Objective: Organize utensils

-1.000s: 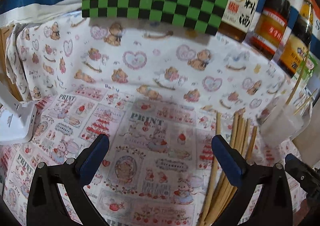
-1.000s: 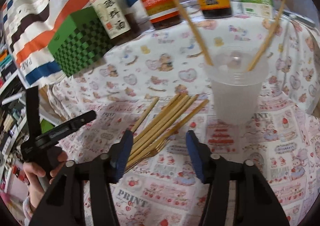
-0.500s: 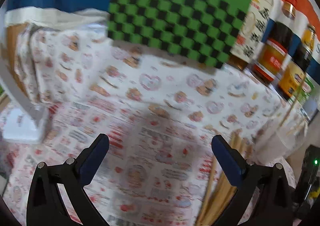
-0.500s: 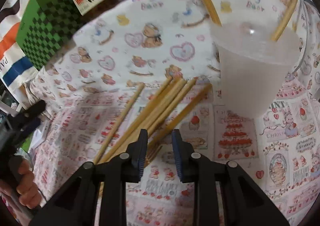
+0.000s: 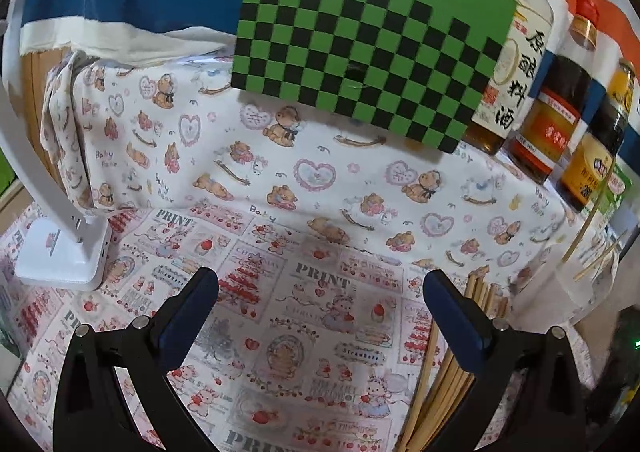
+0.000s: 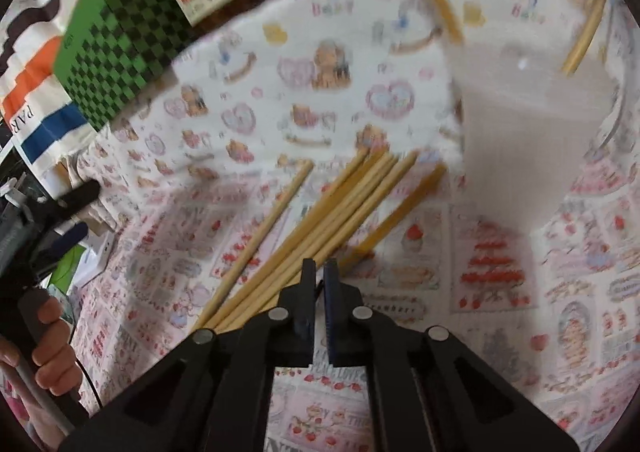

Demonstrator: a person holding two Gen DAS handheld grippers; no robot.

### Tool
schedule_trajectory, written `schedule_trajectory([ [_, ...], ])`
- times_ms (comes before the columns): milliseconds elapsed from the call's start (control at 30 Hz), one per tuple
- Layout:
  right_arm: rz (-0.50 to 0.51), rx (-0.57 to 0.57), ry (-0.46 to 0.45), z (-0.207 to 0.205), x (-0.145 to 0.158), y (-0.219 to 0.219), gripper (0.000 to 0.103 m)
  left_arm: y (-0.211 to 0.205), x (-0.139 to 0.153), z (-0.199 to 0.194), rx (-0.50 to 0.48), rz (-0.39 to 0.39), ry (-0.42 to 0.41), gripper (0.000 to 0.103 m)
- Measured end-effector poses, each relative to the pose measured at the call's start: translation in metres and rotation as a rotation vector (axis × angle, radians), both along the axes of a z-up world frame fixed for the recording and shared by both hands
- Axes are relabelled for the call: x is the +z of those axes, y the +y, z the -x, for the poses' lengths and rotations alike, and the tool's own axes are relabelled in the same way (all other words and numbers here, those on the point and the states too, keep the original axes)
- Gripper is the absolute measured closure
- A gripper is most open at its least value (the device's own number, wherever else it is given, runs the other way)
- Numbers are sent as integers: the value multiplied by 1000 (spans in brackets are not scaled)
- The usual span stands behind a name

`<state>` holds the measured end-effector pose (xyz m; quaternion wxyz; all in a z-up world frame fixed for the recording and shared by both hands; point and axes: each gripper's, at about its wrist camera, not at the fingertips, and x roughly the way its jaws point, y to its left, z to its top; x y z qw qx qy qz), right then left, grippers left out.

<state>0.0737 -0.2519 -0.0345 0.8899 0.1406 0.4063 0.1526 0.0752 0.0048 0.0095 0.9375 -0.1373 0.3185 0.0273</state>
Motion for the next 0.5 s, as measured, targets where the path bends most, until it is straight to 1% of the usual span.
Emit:
schedule_trajectory([
  [133, 8, -54, -131, 20, 29, -19, 101, -6, 0, -1, -32, -27, 15, 1],
  [167, 17, -67, -161, 25, 35, -23, 101, -8, -1, -3, -49, -34, 37, 1],
  [233, 63, -115, -264, 38, 53, -31, 101, -18, -7, -8, -104, -59, 111, 2],
  [300, 92, -158, -328, 45, 65, -36, 101, -30, -11, -9, -165, -76, 131, 2],
  [333, 91, -174, -349, 47, 71, -39, 101, -37, -13, -9, -183, -96, 142, 2],
  [367, 84, -179, -357, 48, 74, -41, 100, -46, -16, -9, -208, -120, 153, 6],
  [400, 82, -178, -360, 48, 76, -42, 100, -54, -19, -8, -236, -138, 162, 13],
  [433, 86, -173, -366, 49, 79, -42, 101, -62, -21, -8, -263, -150, 173, 16],
  [467, 93, -173, -372, 50, 80, -41, 101, -68, -24, -7, -284, -153, 190, 21],
  [500, 108, -173, -382, 51, 82, -38, 101, -73, -28, -8, -305, -133, 218, 21],
])
